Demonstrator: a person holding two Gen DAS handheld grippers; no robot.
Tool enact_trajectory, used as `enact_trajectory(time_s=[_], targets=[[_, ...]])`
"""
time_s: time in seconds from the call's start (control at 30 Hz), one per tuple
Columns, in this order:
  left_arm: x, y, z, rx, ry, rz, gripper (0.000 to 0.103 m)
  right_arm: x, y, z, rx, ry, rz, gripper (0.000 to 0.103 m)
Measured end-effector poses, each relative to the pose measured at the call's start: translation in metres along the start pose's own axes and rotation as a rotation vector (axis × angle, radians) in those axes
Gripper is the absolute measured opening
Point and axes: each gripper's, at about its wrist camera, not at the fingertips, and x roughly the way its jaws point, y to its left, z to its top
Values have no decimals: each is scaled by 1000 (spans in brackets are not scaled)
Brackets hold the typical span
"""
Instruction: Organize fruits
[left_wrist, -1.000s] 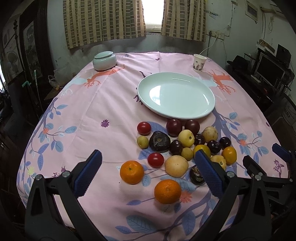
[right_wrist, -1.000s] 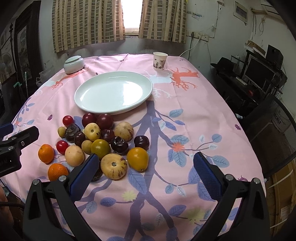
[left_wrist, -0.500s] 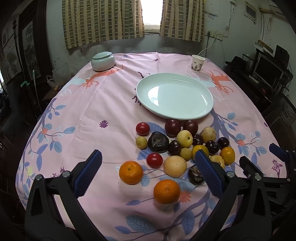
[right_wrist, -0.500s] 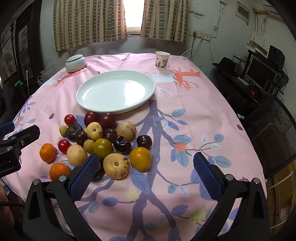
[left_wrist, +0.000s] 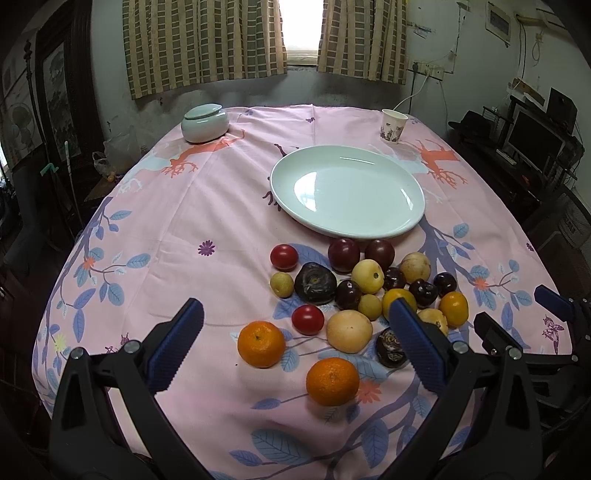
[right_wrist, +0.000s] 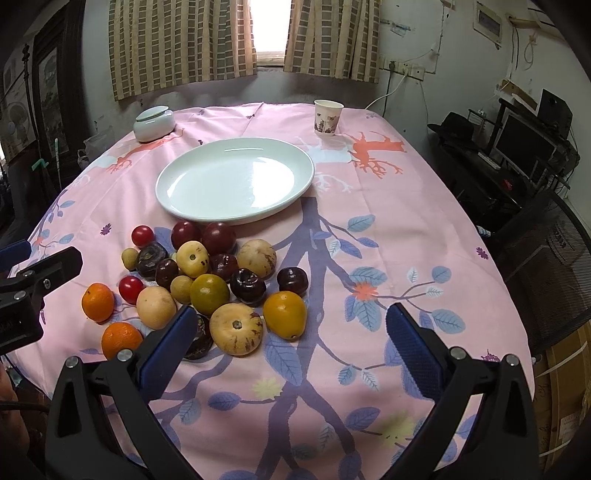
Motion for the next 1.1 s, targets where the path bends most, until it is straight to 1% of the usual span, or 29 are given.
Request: enact_trajectory(time_s=[0.53, 0.7, 0.77, 0.87, 0.97, 1.0, 1.03, 1.1], targets=[[-1, -1, 0, 1, 0, -1, 101, 1, 1, -1, -7, 9, 3, 102], [-3, 4, -1, -2, -3, -29, 101, 2, -1, -5, -7, 5, -1, 102], [0, 13, -3, -5, -1, -24, 101, 3, -5, -10, -25, 13, 25, 102], [11, 31, -9, -38, 38, -22, 101, 6, -18, -23, -26, 26, 58, 102], [25, 49, -18, -100, 88, -36, 101, 8, -28, -37, -7, 48, 161, 102], [28, 53, -22, -112, 98, -39, 101, 10, -30, -39, 1, 47, 188, 100], [31, 56, -25, -118, 106, -40, 101, 12, -32, -39, 7, 45, 193, 97], [34, 56, -31, -110, 119, -30, 101, 21, -36, -33, 14, 51, 189, 74]])
